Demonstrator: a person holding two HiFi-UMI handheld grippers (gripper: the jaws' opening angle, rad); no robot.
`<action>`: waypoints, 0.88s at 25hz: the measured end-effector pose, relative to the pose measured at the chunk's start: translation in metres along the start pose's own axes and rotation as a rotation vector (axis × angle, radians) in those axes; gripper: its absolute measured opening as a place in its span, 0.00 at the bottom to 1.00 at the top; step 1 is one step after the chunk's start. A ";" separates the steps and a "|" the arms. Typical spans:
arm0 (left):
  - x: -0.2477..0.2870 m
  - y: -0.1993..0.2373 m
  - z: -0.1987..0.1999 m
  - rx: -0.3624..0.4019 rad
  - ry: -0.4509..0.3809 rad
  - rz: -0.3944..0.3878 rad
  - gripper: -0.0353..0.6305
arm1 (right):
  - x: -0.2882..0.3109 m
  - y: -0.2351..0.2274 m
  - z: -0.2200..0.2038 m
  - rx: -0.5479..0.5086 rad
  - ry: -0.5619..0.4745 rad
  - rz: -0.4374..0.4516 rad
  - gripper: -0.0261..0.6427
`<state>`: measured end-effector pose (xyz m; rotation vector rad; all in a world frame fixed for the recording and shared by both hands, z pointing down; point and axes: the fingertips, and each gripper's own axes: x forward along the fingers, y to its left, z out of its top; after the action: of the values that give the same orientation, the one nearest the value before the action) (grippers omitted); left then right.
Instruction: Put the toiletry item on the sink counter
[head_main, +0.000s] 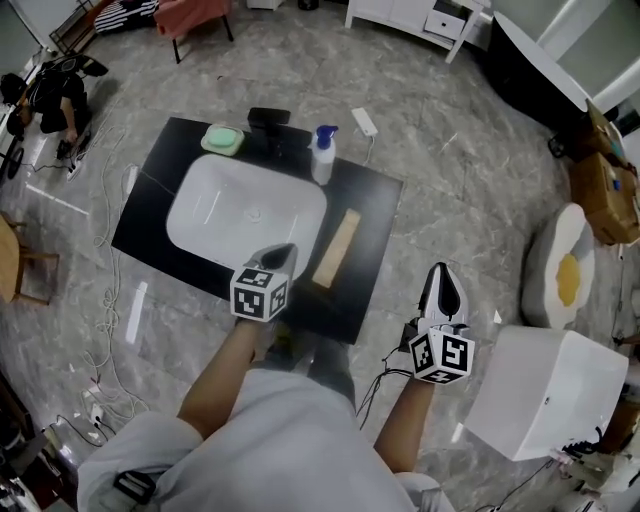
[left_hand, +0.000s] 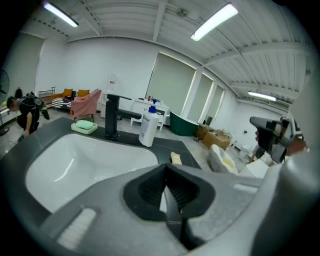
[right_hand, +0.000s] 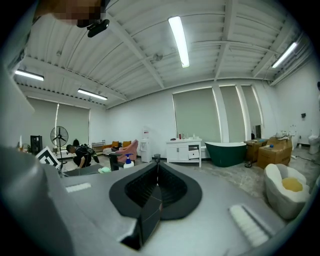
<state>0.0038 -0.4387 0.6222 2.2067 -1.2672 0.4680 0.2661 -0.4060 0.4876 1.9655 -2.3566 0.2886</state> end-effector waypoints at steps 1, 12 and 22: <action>-0.006 0.002 0.006 0.005 -0.014 -0.001 0.05 | -0.001 0.004 0.003 -0.001 -0.005 0.001 0.04; -0.083 0.008 0.078 0.121 -0.195 -0.014 0.05 | -0.026 0.053 0.032 -0.018 -0.051 0.002 0.04; -0.136 -0.002 0.126 0.202 -0.329 -0.033 0.05 | -0.055 0.073 0.060 -0.052 -0.105 -0.012 0.04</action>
<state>-0.0581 -0.4228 0.4477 2.5505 -1.3976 0.2328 0.2090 -0.3514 0.4120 2.0185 -2.3868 0.1251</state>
